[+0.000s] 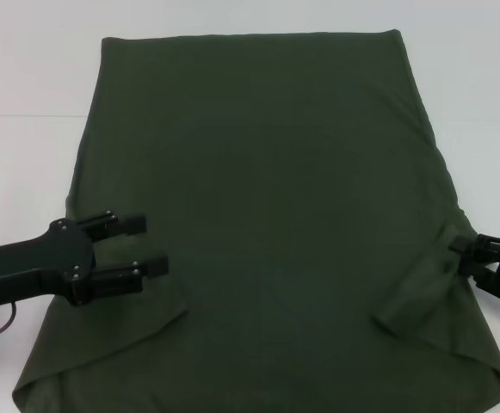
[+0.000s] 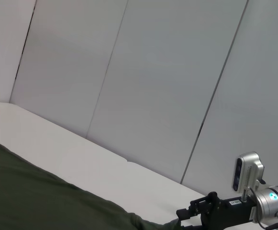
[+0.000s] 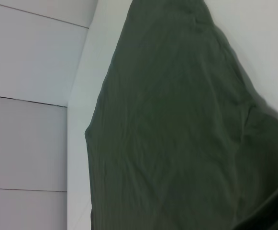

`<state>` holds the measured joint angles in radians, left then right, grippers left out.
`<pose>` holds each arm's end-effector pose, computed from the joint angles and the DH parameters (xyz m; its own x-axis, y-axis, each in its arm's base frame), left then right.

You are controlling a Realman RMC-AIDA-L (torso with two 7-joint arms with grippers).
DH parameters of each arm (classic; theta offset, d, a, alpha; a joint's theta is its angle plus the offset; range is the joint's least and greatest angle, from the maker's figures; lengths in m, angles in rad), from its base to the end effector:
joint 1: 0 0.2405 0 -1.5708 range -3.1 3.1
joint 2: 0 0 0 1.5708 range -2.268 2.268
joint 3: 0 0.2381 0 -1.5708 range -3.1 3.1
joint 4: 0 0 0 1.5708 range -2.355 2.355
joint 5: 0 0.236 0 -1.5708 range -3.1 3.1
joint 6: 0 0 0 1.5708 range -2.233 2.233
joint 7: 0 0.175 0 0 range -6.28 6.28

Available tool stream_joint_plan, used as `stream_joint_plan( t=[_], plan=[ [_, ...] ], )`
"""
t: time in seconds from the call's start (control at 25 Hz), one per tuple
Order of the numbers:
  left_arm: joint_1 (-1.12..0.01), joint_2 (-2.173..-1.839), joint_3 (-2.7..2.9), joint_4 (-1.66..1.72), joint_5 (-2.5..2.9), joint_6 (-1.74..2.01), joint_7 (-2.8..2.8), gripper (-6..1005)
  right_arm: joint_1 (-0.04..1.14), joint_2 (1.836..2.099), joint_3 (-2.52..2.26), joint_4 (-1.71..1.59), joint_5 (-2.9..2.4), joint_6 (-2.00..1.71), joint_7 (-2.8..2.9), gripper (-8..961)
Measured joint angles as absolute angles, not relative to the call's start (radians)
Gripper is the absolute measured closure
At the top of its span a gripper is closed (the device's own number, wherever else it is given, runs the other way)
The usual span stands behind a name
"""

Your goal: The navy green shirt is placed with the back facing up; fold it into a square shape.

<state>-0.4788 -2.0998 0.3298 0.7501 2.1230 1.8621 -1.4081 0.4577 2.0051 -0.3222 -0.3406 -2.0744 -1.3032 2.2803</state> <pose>-0.2667 0.3133 0.0325 0.6716 0.3531 0.6513 0.5207 -0.8503 -0.0760 0.3566 0.3381 -0.0105 -0.3622 -0.7288 -0.5810 -0.9099 0.1413 0.3899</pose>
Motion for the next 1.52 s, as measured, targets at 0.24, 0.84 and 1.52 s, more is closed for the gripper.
stream_joint_plan(
  t=[0.24, 0.84, 1.52],
  plan=[
    [-0.483, -2.098, 0.33, 0.748, 2.122, 1.862, -1.408, 157, 0.481, 2.007, -0.34, -0.336, -2.075, -1.284, 2.28, 407],
    [-0.486, -2.098, 0.33, 0.753, 2.115, 1.861, -1.408, 158, 0.677, 2.07, -0.416, -0.339, -2.074, -1.206, 2.222, 575],
    [-0.486, -2.098, 0.334, 0.749, 2.101, 1.862, -1.409, 157, 0.308, 2.019, -0.376, -0.376, -1.839, -1.379, 2.149, 388]
  ],
)
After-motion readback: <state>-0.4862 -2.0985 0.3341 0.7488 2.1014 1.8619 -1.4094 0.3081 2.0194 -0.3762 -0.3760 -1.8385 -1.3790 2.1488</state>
